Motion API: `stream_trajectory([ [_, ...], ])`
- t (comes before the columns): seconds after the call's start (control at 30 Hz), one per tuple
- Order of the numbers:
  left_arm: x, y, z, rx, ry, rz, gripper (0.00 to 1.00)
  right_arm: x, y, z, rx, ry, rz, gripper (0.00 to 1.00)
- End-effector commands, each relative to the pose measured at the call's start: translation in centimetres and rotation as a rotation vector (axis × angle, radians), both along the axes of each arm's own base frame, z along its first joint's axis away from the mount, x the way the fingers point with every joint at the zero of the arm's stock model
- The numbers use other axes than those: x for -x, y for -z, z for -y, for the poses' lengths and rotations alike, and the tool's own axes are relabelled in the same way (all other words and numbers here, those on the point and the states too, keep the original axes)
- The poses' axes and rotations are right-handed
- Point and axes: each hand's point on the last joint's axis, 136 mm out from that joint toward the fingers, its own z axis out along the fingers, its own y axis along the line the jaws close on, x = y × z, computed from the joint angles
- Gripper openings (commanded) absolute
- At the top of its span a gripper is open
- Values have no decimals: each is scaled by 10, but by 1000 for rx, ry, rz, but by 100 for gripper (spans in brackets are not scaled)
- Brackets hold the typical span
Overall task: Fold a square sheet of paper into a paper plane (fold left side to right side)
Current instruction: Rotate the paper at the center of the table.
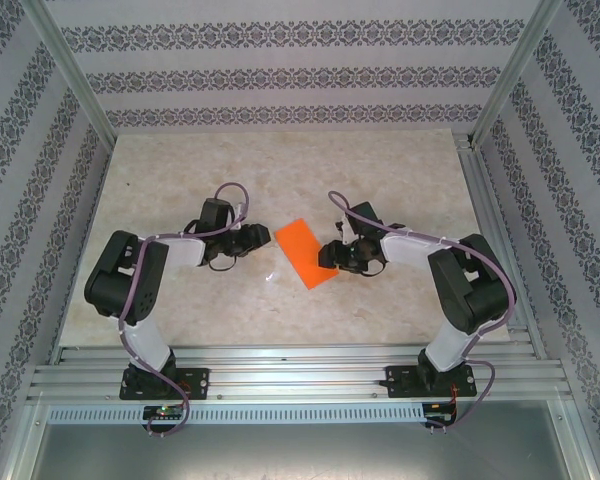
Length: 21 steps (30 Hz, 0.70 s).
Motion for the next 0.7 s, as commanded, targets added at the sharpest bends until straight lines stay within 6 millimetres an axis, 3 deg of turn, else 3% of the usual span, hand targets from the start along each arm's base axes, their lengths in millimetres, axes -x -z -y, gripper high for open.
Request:
stream_trajectory([
  [0.0, -15, -9, 7, 19, 8, 39, 44, 28, 1, -14, -18, -15, -64, 54],
  [0.23, -29, -18, 3, -56, 17, 65, 47, 44, -17, -53, -109, -50, -53, 55],
  [0.37, -27, -36, 2, -82, 50, 121, 47, 35, -30, -48, -140, -23, -27, 55],
  [0.5, -3, -50, 4, -144, 133, 209, 47, 25, -36, -21, -134, 38, -18, 55],
  [0.67, 42, -61, 22, -142, 241, 344, 49, 32, -29, -20, -178, 61, -93, 54],
])
